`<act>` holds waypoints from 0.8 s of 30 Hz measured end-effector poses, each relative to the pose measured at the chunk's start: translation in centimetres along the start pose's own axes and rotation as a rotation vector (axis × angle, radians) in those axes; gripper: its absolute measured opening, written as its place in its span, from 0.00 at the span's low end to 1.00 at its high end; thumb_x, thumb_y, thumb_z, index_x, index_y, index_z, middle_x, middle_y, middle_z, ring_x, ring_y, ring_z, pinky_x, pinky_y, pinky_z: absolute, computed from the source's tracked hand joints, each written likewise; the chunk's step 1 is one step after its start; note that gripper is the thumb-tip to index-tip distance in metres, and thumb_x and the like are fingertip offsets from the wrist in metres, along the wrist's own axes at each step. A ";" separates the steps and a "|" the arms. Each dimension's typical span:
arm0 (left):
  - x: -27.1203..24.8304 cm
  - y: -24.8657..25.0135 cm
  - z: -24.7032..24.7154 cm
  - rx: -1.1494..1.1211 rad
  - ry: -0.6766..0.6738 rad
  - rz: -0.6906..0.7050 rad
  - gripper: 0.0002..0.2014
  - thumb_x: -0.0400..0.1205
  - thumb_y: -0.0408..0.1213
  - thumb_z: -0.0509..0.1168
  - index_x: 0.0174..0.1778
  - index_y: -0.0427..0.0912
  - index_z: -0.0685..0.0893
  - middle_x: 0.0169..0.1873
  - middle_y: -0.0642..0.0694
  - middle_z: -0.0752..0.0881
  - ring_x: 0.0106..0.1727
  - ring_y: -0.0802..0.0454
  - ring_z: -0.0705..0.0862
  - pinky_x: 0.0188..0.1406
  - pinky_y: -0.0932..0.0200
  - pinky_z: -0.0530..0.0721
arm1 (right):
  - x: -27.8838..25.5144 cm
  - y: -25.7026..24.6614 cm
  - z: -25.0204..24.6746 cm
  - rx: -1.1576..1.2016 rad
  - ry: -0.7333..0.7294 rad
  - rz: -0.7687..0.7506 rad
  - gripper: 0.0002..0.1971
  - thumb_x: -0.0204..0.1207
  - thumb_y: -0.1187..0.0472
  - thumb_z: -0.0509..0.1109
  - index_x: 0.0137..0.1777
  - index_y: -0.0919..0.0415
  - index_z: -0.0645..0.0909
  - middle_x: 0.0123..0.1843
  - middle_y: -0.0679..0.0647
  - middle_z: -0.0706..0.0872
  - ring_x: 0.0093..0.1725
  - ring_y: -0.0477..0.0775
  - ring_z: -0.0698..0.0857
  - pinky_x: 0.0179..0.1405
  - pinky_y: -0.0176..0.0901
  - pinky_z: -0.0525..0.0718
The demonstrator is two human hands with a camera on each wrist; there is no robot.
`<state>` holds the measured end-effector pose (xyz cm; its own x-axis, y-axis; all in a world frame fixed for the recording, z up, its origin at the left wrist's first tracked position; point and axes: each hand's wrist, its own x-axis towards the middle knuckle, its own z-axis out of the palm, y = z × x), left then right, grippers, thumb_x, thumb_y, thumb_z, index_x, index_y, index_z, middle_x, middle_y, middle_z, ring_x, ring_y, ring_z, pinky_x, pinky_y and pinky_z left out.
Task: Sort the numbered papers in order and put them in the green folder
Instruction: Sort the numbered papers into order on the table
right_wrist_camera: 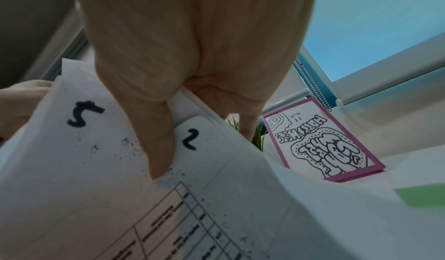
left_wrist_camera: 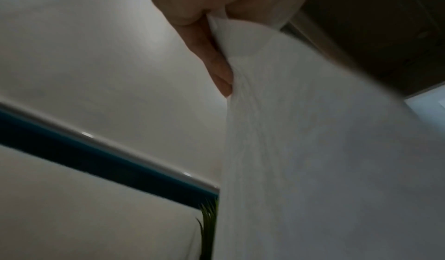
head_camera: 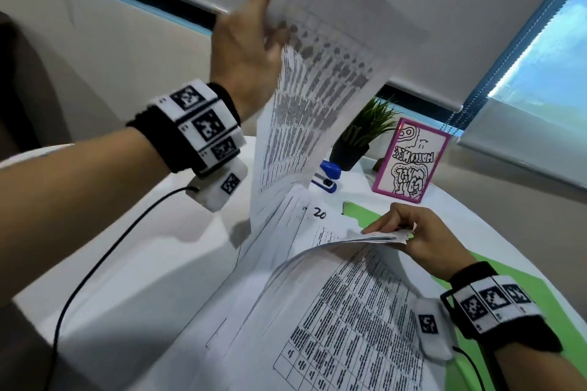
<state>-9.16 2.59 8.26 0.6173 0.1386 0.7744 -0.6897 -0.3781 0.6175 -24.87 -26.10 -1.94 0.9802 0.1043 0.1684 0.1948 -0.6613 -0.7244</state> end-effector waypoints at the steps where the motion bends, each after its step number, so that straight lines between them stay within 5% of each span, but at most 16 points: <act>1: -0.7 -0.1 0.7 -0.019 -0.015 0.000 0.10 0.82 0.34 0.68 0.58 0.36 0.81 0.46 0.58 0.81 0.46 0.61 0.82 0.43 0.82 0.79 | -0.2 -0.1 -0.1 0.008 0.002 0.001 0.12 0.70 0.76 0.77 0.33 0.68 0.76 0.43 0.56 0.94 0.51 0.53 0.92 0.48 0.35 0.85; 5: -1.9 -0.2 2.0 -0.097 0.063 0.017 0.12 0.81 0.35 0.69 0.58 0.35 0.82 0.47 0.53 0.86 0.49 0.54 0.87 0.53 0.58 0.87 | -1.1 -0.6 -0.6 0.008 0.016 -0.007 0.12 0.71 0.78 0.76 0.33 0.70 0.75 0.43 0.56 0.94 0.50 0.52 0.92 0.45 0.32 0.84; 9: 0.5 1.4 1.0 -0.223 0.204 0.065 0.14 0.81 0.38 0.67 0.58 0.31 0.81 0.49 0.51 0.87 0.49 0.59 0.87 0.50 0.62 0.87 | -1.7 -0.4 -0.9 -0.023 0.021 -0.001 0.11 0.70 0.77 0.77 0.34 0.70 0.77 0.43 0.54 0.94 0.51 0.51 0.92 0.48 0.34 0.85; 14: 2.1 1.6 1.4 -0.239 0.198 0.038 0.16 0.80 0.39 0.69 0.58 0.32 0.82 0.50 0.51 0.86 0.50 0.61 0.85 0.49 0.73 0.83 | -1.9 -0.3 -0.8 -0.032 0.022 0.004 0.12 0.70 0.79 0.76 0.34 0.68 0.77 0.44 0.55 0.94 0.51 0.51 0.92 0.50 0.34 0.85; 20: -2.0 -0.8 4.3 -0.319 -0.060 -0.143 0.16 0.78 0.38 0.72 0.60 0.36 0.83 0.52 0.47 0.89 0.52 0.53 0.88 0.55 0.55 0.87 | -1.7 -0.8 -0.8 -0.032 0.038 -0.004 0.11 0.70 0.77 0.77 0.34 0.68 0.78 0.44 0.53 0.94 0.50 0.49 0.92 0.48 0.34 0.85; 24: -6.4 -3.0 5.9 -0.246 -0.436 -0.379 0.11 0.77 0.37 0.74 0.54 0.40 0.85 0.49 0.42 0.90 0.50 0.46 0.89 0.54 0.47 0.87 | -1.3 -1.2 -0.5 0.033 0.047 -0.017 0.10 0.71 0.78 0.75 0.35 0.75 0.75 0.44 0.55 0.94 0.48 0.50 0.92 0.45 0.34 0.85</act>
<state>-8.75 -2.55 0.65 0.8980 -0.1842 0.3996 -0.4272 -0.1472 0.8921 -26.40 -25.78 -0.96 0.9740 0.0798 0.2118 0.2135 -0.6350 -0.7424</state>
